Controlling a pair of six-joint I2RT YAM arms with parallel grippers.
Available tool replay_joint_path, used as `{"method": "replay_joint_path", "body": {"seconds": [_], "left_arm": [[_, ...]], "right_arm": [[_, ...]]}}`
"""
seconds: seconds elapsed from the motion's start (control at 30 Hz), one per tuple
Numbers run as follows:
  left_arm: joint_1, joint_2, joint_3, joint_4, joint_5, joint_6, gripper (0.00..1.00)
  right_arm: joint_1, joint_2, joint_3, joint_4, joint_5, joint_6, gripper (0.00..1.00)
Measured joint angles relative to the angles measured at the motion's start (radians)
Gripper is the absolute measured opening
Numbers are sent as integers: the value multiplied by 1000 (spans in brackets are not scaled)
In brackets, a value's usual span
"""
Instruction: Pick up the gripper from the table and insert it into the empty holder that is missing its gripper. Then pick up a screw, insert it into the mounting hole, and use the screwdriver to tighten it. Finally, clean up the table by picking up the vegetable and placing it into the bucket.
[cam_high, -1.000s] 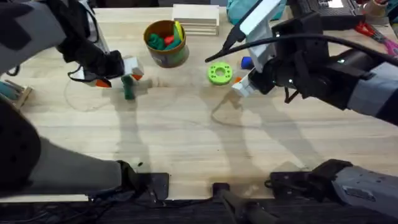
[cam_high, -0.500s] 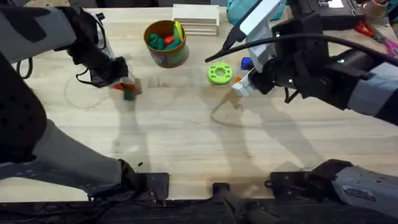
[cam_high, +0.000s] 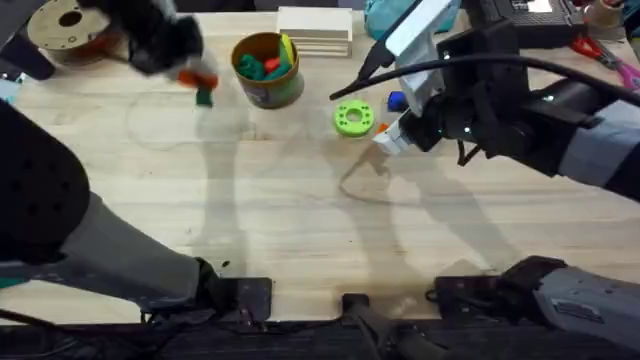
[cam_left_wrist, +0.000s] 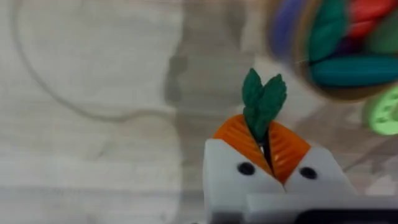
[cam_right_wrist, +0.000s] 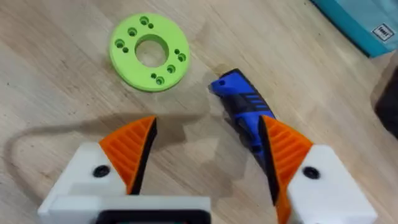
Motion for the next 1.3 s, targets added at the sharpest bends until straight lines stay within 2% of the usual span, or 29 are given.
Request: {"method": "replay_joint_path", "body": {"seconds": [0.07, 0.23, 0.43, 0.57, 0.9, 0.93, 1.0, 1.03, 1.13, 1.17, 1.3], "left_arm": [[-45, -9, 36, 49, 16, 0, 15], [-136, -12, 50, 193, 41, 0, 15], [-204, 11, 50, 316, 59, -1, 15], [-226, 43, 50, 343, 62, -1, 15], [-226, 112, 49, 333, 54, -3, 14], [-226, 113, 49, 334, 54, -4, 39], [-226, 114, 49, 336, 54, -5, 272], [-226, 114, 49, 337, 54, -7, 447], [-225, 114, 49, 338, 54, -8, 890], [-225, 114, 49, 338, 54, -11, 963], [-226, 105, 56, 307, 53, -11, 986]], "right_arm": [[0, 0, 0, 0, 0, 0, 949], [0, 0, 0, 0, 0, 0, 950], [0, 0, 0, 0, 0, 0, 949], [0, 0, 0, 0, 0, 0, 950], [0, 0, 0, 0, 0, 0, 948], [0, 0, 0, 0, 0, 0, 949], [0, 0, 0, 0, 0, 0, 949], [0, 0, 0, 0, 0, 0, 949], [0, 0, 0, 0, 0, 7, 950], [0, 0, 0, -3, 1, 22, 950], [0, -24, 25, -122, 0, 117, 949]]}}
